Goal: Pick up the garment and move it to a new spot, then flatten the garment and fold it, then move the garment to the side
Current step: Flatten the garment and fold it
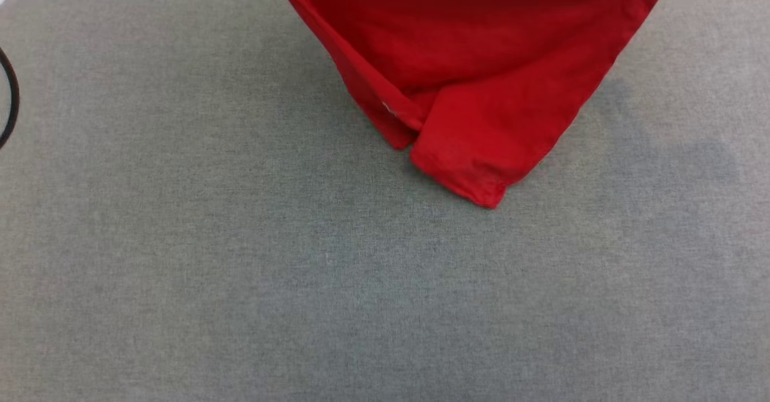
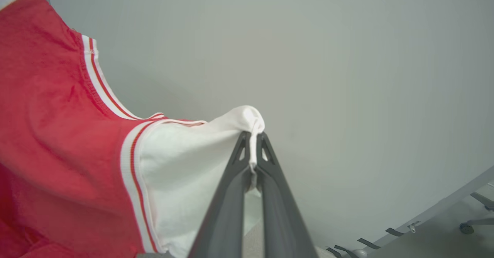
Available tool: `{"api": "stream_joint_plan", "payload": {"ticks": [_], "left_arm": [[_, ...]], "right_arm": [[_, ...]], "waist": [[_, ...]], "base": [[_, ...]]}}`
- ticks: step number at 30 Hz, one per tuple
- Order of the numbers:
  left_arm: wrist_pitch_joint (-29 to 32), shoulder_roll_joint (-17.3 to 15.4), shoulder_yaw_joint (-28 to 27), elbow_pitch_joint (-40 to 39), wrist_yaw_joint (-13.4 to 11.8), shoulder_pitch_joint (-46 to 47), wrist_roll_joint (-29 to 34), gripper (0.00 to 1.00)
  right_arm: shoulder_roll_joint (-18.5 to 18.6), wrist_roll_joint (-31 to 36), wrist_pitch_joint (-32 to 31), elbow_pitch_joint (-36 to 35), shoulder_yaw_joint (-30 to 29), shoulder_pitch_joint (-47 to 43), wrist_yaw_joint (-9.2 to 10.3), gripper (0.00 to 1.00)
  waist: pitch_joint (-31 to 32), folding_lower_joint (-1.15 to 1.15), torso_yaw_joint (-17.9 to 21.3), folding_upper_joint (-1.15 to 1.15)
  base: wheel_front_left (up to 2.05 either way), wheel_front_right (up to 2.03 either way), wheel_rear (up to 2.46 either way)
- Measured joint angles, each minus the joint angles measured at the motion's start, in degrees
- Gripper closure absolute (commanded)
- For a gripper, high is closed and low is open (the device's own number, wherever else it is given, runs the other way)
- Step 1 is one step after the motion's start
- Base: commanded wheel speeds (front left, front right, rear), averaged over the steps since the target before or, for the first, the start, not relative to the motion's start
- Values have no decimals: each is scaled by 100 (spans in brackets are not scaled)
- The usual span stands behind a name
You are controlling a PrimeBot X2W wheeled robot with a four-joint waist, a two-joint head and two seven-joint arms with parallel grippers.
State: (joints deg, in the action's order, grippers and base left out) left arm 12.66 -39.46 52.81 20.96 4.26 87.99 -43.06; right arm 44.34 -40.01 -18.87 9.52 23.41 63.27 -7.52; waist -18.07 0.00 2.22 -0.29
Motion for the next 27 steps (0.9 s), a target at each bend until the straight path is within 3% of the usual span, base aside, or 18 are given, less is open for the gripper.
{"api": "stream_joint_plan", "payload": {"ticks": [18,27], "left_arm": [[-1429,917,-312,1918,107,2479,875,100],[-1915,1213,-279,2730,215,3166,933,100]], "right_arm": [[-867,1224,732,2105,201,3423,-1,100],[-1350,1507,1271,3114,459,4389,-1,100]], "waist": [[-1367,0,220,0],[-1806,1,303,0]], "base": [[0,0,0],[0,0,0]]}}
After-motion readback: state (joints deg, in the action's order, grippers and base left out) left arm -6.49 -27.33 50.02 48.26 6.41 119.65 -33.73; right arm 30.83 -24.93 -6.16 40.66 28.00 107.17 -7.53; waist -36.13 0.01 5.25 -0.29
